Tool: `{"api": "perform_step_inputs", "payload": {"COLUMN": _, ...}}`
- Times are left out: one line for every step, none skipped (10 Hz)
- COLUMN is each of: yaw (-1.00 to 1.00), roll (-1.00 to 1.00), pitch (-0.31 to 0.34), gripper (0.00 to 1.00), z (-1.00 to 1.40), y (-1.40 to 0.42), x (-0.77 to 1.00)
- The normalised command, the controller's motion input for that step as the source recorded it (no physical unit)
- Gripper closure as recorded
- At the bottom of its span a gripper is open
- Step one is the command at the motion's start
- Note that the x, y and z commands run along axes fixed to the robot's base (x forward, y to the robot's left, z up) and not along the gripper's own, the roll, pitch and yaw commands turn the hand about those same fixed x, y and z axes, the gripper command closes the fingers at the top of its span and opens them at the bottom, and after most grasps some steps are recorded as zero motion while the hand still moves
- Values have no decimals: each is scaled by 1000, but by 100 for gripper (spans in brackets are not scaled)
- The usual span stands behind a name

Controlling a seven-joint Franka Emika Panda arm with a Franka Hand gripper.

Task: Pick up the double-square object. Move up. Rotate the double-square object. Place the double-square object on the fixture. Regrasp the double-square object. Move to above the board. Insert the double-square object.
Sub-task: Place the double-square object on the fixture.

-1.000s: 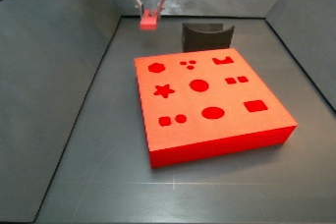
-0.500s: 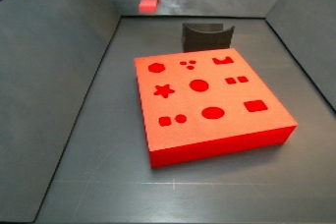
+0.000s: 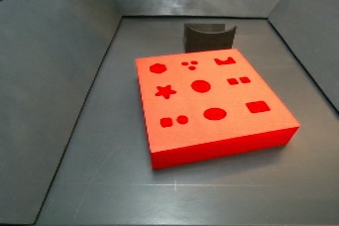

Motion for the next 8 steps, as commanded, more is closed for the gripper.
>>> {"api": "perform_step_inputs", "payload": {"yaw": 22, "roll": 105, "pitch": 99, "gripper": 100, "z": 244, "y": 8, "x": 2}}
{"api": "perform_step_inputs", "payload": {"yaw": 209, "roll": -5, "pitch": 12, "gripper": 100, "z": -628, "y": -189, "x": 1000}}
{"api": "perform_step_inputs", "payload": {"yaw": 199, "roll": -1, "pitch": 9, "gripper": 100, "z": -677, "y": -184, "x": 1000}}
{"api": "perform_step_inputs", "payload": {"yaw": 149, "roll": -9, "pitch": -2, "gripper": 100, "z": -646, "y": -155, "x": 1000}}
{"api": "perform_step_inputs", "payload": {"yaw": 89, "roll": -30, "pitch": -4, "gripper": 100, "z": -590, "y": -129, "x": 1000}}
{"api": "perform_step_inputs", "payload": {"yaw": 72, "roll": -37, "pitch": -2, "gripper": 100, "z": -556, "y": -122, "x": 1000}}
{"api": "perform_step_inputs", "payload": {"yaw": 49, "roll": -55, "pitch": -2, "gripper": 100, "z": -482, "y": -103, "x": 1000}}
{"api": "perform_step_inputs", "payload": {"yaw": 37, "roll": -66, "pitch": -1, "gripper": 100, "z": -420, "y": -90, "x": 1000}}
